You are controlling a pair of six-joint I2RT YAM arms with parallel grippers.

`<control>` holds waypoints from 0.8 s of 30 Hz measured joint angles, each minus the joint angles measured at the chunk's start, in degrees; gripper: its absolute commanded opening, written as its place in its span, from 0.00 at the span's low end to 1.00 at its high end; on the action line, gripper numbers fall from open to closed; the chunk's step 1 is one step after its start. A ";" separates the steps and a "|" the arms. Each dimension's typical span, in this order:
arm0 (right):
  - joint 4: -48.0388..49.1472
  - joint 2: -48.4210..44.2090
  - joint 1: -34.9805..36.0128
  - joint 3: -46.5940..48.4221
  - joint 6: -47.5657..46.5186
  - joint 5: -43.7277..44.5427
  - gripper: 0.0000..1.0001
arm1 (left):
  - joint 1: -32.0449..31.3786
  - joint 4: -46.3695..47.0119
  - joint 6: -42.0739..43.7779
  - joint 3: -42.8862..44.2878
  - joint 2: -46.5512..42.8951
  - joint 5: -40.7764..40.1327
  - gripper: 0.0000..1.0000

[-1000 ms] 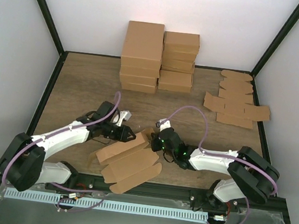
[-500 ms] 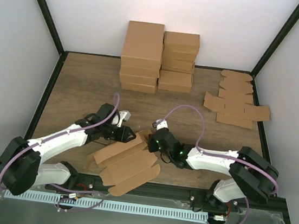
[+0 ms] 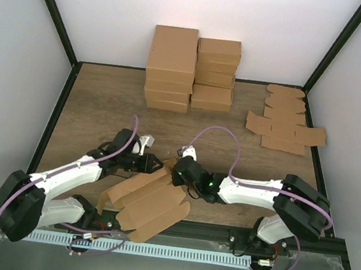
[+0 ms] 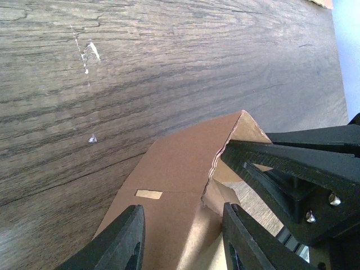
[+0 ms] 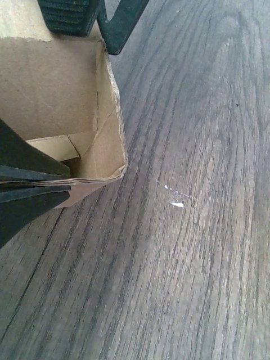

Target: Fold the paper box

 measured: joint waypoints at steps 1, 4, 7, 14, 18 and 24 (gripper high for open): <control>-0.11 0.11 0.20 0.15 0.44 -0.02 0.01 | 0.00 0.28 -0.22 -0.26 -0.17 -0.02 0.40; -0.72 0.26 1.03 0.63 1.51 0.15 0.01 | 0.00 1.05 -0.83 -0.94 -0.55 -0.22 0.40; -1.18 0.35 2.16 0.87 2.36 0.28 0.01 | -0.02 2.03 -1.79 -1.88 -0.92 -0.74 0.40; -1.51 0.42 2.89 0.90 1.40 4.20 0.01 | -0.15 1.88 -1.25 -1.95 -1.33 -0.96 0.66; 1.68 0.17 1.73 0.31 -3.23 5.75 0.01 | -0.15 -4.68 3.10 3.50 -1.29 -0.94 0.81; 11.28 -5.81 -6.01 -7.19 -15.13 1.73 0.01 | -0.11 -12.59 12.46 14.19 -0.74 -0.48 0.90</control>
